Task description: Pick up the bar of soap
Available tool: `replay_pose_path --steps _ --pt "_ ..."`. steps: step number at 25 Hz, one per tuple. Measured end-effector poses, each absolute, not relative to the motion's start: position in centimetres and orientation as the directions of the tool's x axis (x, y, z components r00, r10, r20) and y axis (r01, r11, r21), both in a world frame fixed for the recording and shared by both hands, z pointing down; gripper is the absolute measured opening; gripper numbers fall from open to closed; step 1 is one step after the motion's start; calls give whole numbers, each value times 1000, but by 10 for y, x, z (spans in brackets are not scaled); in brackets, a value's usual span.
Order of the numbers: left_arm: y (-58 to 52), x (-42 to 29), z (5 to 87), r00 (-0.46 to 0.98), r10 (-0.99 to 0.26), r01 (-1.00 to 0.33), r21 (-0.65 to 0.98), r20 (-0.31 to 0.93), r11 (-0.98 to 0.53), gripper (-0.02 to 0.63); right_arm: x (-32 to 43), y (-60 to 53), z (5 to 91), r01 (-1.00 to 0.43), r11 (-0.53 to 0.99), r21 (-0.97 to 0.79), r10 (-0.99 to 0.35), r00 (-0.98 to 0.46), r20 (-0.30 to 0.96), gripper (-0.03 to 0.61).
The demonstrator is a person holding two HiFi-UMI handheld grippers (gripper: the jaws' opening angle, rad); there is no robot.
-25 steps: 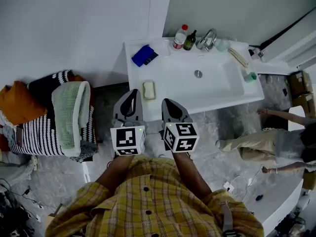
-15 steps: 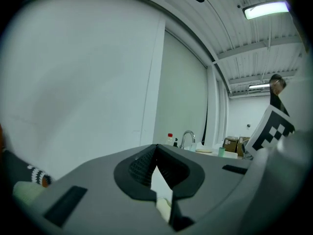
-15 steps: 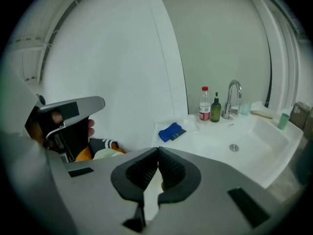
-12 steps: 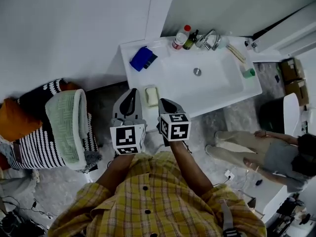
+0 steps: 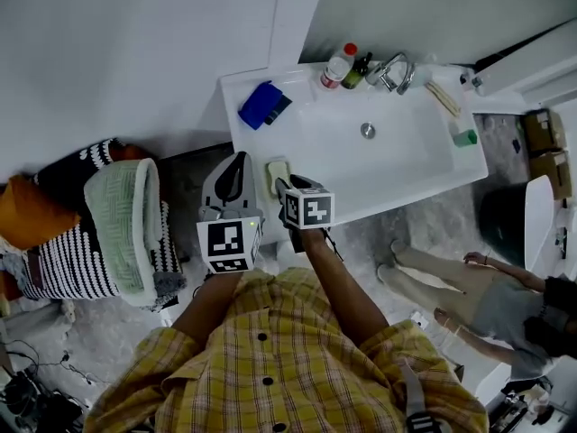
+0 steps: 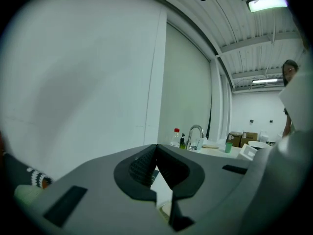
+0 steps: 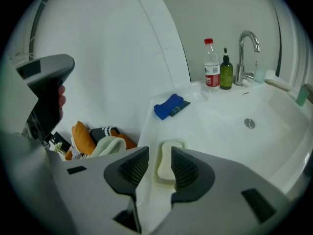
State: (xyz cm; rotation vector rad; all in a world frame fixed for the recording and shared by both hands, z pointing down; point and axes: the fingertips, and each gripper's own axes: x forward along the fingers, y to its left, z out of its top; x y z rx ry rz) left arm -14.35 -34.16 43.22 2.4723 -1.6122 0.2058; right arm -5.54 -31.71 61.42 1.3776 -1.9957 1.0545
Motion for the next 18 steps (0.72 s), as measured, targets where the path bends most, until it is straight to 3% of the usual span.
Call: replay_pose_path --steps 6,12,18 --pt "-356 -131 448 391 -884 -918 40 258 -395 11 -57 -335 660 -926 176 -335 -432 -378 819 179" --pt "-367 -124 457 391 -876 -916 33 284 -399 11 -72 -350 678 -913 165 -374 -366 -409 836 187" --pt "-376 -118 456 398 -872 -913 30 285 -407 11 -56 -348 701 -955 127 -268 -257 -293 921 190"
